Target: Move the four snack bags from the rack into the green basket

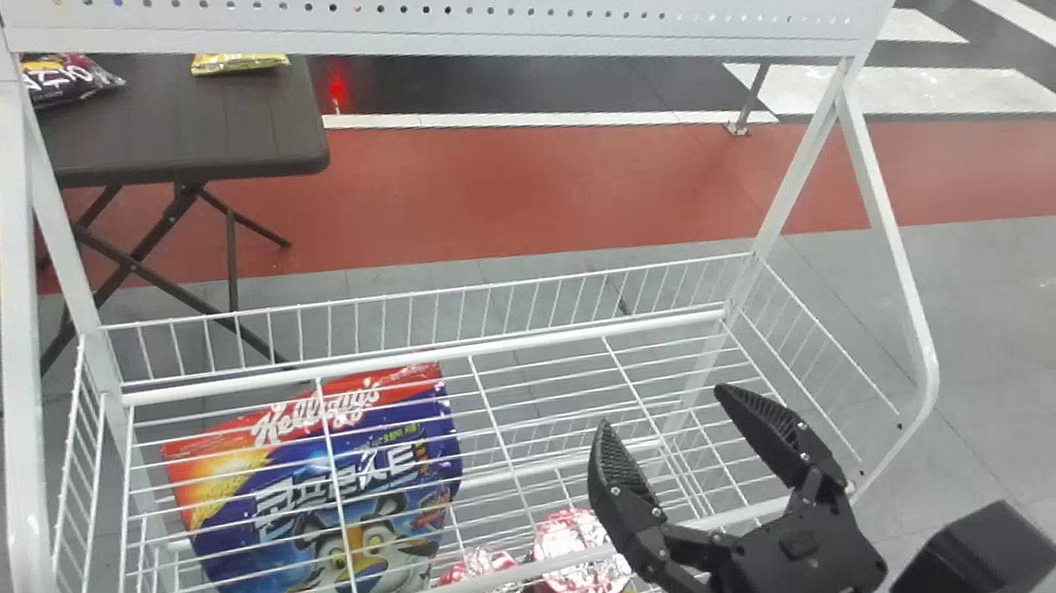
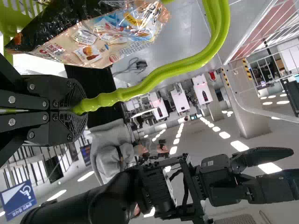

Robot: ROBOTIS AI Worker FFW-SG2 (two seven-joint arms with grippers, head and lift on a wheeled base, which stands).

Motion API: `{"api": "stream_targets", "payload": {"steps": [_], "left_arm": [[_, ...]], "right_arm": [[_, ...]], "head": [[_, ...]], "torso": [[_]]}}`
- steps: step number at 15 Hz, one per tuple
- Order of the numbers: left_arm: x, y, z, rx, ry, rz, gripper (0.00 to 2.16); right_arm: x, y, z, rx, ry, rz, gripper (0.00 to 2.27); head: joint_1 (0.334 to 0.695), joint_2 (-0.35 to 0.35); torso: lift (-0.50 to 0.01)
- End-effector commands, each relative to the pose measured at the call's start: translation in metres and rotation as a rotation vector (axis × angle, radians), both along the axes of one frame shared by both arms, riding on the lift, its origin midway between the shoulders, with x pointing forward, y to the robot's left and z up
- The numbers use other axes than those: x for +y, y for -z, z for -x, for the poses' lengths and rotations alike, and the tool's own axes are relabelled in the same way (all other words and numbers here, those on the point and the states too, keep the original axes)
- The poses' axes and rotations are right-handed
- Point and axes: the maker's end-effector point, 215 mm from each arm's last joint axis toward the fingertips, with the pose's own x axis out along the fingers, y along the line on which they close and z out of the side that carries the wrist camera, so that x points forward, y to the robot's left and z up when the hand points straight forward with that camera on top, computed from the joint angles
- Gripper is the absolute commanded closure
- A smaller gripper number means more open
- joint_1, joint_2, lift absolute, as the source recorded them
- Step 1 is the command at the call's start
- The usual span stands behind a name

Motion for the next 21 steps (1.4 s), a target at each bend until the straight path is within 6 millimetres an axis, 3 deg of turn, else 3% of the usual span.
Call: {"api": "stream_targets", "payload": {"steps": [1, 21], "left_arm": [[0.0004, 0.0003, 0.0002, 0.000, 0.001, -0.001, 1.48], [0.0004, -0.0005, 0.0001, -0.001, 0.001, 0.001, 1.48]], "right_arm": [[-0.0002, -0.0004, 0.0004, 0.000, 0.000, -0.001, 0.06], [-0.0028, -0.0010, 0.0010, 0.009, 0.002, 0.000, 0.06]], "head": [[0.695, -0.350], [0.695, -0.350]], "torso": [[0.000], [0.000]]}}
